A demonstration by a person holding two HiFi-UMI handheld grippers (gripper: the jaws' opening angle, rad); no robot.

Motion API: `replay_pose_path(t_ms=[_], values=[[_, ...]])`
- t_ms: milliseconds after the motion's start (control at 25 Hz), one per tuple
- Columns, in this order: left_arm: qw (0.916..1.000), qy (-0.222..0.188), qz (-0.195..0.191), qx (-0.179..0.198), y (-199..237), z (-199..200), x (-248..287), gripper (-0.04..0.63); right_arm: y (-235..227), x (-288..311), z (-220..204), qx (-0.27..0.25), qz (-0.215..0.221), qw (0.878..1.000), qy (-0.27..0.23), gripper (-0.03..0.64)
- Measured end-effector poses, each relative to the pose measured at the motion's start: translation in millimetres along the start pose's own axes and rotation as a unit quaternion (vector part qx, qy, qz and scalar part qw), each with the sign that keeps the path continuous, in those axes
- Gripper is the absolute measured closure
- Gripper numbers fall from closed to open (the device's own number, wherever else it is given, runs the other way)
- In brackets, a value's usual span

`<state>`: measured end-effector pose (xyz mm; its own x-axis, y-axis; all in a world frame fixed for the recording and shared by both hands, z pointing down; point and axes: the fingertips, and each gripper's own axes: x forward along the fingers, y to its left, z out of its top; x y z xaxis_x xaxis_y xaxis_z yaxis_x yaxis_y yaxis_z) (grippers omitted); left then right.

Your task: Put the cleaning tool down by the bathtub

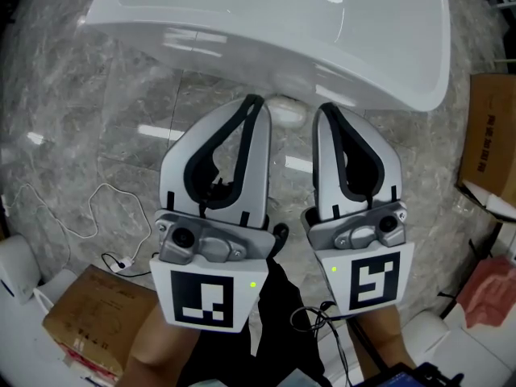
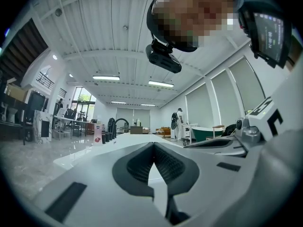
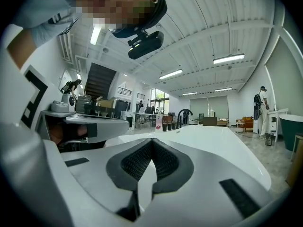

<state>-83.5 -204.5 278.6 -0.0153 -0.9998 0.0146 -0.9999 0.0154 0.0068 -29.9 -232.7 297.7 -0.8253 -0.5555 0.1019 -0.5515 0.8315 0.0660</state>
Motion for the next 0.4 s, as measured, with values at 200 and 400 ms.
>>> replay_pose_path(t_ms=[200, 400], values=[[1.0000, 0.003, -0.004, 0.001, -0.6, -4.1, 2.5, 0.581, -0.5, 2.2, -5.3, 0.002, 0.001, 1.000, 0.002, 0.604], [1.0000, 0.005, -0.003, 0.002, 1.5, -8.1, 3.7, 0.581, 0.2, 3.7, -8.7, 0.003, 0.000, 1.000, 0.001, 0.604]])
